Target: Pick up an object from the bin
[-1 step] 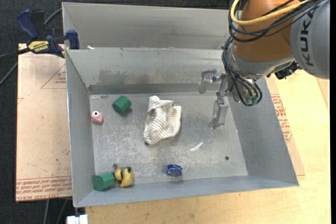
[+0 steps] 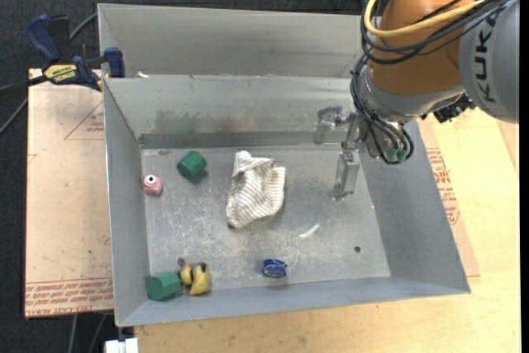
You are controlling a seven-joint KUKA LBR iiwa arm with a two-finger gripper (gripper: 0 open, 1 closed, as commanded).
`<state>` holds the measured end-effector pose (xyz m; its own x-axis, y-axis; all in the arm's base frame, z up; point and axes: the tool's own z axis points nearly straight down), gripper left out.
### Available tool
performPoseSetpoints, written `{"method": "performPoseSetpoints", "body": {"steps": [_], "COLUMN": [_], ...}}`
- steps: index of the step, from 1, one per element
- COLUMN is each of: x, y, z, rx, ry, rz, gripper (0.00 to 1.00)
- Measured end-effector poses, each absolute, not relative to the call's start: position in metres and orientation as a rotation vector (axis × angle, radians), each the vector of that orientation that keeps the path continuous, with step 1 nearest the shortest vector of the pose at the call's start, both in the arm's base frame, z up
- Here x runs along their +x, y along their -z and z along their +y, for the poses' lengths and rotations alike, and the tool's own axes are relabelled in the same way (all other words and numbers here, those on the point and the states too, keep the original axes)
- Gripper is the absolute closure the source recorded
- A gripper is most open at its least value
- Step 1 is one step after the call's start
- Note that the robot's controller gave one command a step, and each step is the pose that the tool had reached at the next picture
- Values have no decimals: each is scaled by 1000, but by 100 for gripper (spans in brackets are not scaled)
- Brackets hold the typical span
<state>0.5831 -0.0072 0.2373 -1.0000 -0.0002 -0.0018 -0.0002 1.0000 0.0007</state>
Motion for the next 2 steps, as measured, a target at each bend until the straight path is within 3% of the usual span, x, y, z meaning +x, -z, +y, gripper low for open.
{"method": "performPoseSetpoints", "body": {"steps": [1, 2], "x": [544, 591], "y": [-168, -123], "z": [52, 75], "rx": [142, -38], "ry": [-3, -3], "rz": [3148, 3138], "gripper": [0, 0]}}
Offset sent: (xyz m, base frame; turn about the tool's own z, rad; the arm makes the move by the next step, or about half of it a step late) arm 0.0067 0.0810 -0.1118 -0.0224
